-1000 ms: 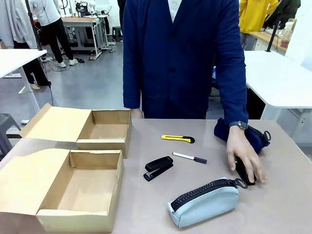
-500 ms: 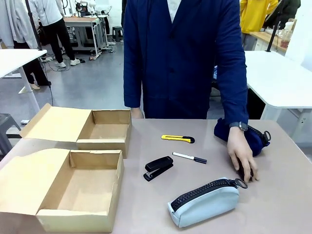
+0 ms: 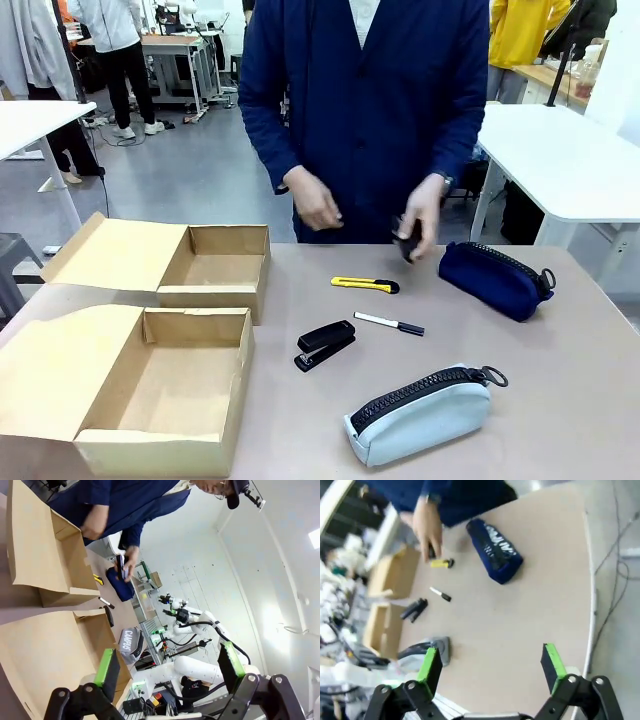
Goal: Place items inside the box.
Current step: Pick up a Pencil pouch or Stapler and place it inside the Mailer Box closest to the robot.
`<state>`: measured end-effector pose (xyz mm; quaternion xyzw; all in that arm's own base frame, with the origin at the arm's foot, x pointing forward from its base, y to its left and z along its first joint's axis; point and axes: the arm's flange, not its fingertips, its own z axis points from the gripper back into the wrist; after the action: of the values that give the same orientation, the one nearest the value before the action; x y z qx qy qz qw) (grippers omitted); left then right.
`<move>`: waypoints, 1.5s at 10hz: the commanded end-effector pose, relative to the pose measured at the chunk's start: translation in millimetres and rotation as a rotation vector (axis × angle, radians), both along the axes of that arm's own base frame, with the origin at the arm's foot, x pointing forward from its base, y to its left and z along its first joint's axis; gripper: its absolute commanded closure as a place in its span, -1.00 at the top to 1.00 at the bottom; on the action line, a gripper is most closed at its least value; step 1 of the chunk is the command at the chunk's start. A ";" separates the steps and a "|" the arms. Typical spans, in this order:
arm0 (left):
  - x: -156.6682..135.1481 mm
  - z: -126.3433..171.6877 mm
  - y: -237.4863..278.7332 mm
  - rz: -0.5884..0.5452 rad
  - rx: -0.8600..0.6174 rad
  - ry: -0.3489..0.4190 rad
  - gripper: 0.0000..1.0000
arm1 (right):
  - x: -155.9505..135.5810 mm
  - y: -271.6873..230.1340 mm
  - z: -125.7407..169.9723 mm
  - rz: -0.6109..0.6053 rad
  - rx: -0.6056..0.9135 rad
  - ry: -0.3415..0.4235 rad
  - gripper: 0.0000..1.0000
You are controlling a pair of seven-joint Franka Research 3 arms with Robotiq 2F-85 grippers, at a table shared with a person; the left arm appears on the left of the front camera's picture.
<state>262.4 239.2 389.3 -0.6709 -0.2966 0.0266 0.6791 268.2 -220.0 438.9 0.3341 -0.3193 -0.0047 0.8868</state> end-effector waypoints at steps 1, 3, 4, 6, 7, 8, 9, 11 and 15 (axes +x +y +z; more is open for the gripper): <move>-1.3 0.1 -0.6 0.000 -0.007 -0.029 1.00 | -40.2 103.6 -64.5 0.019 -0.170 -0.099 1.00; -1.3 0.1 -0.6 0.000 -0.007 -0.029 1.00 | 19.7 15.8 0.5 0.047 -0.082 -0.020 1.00; -1.3 0.1 -0.6 0.000 -0.007 -0.029 1.00 | 19.7 15.8 0.5 0.047 -0.082 -0.020 1.00; -1.3 0.1 -0.6 0.000 -0.007 -0.029 1.00 | 30.3 24.5 8.2 0.096 -0.237 -0.112 1.00; -1.3 0.1 -0.6 0.000 -0.007 -0.029 1.00 | 57.3 59.1 14.0 0.236 -0.346 -0.161 1.00; -1.3 0.1 -0.6 0.000 -0.007 -0.029 1.00 | 79.2 83.3 17.3 0.344 -0.391 -0.176 1.00; -1.3 0.1 -0.6 0.000 -0.007 -0.029 1.00 | 119.3 125.3 23.8 0.473 -0.484 -0.190 1.00; -1.3 0.1 -0.6 0.000 -0.007 -0.029 1.00 | 171.9 175.1 15.6 0.562 -0.624 -0.121 1.00; -1.3 0.1 -0.6 0.000 -0.007 -0.029 1.00 | 249.6 230.1 -29.3 0.615 -0.826 -0.014 1.00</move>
<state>262.6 239.3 388.0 -0.6710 -0.2966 0.0264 0.6790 505.1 8.0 397.9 0.0517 -0.2069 0.3988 0.8919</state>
